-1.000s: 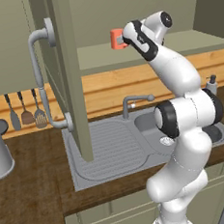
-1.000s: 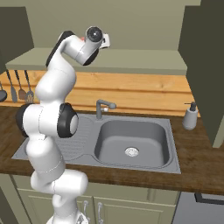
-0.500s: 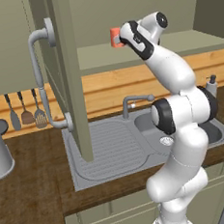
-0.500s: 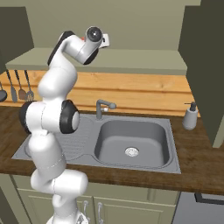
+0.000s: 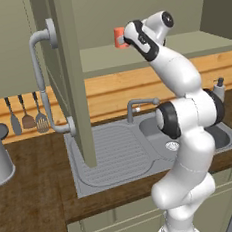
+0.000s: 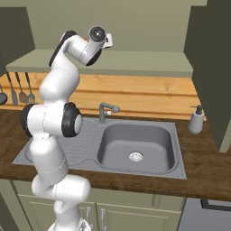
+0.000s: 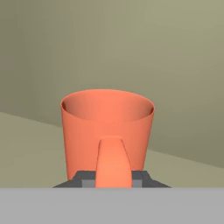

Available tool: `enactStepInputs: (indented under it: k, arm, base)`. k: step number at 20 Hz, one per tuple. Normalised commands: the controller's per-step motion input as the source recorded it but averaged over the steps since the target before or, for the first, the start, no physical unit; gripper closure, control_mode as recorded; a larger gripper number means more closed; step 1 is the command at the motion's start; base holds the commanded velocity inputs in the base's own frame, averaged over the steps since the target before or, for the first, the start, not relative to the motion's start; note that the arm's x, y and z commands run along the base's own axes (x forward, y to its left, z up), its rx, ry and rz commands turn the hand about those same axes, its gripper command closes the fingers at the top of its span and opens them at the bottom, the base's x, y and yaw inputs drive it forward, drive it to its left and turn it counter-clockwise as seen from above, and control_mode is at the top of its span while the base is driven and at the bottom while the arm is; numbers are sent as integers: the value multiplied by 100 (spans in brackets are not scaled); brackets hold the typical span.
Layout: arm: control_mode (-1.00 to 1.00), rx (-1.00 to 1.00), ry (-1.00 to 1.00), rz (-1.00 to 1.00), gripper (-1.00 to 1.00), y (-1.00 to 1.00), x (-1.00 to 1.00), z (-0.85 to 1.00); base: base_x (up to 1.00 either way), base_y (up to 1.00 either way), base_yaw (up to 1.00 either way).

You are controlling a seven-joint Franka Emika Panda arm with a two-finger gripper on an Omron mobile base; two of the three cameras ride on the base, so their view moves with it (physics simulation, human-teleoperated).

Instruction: Gather all objects into one cabinet and sort the glasses and bowls to opposite sides.

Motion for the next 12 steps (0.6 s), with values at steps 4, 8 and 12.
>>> enactStepInputs:
  k: [4, 8, 12]
  arm:
    - [-100, 0, -8, 0, 100, 15, -75, 1]
    - [-100, 0, -10, 0, 100, 0, -100, 0]
    - [-100, 0, -5, 0, 100, 0, -100, -3]
  base:
    - [0, 0, 0]
    - [0, 0, 0]
    - [0, 0, 0]
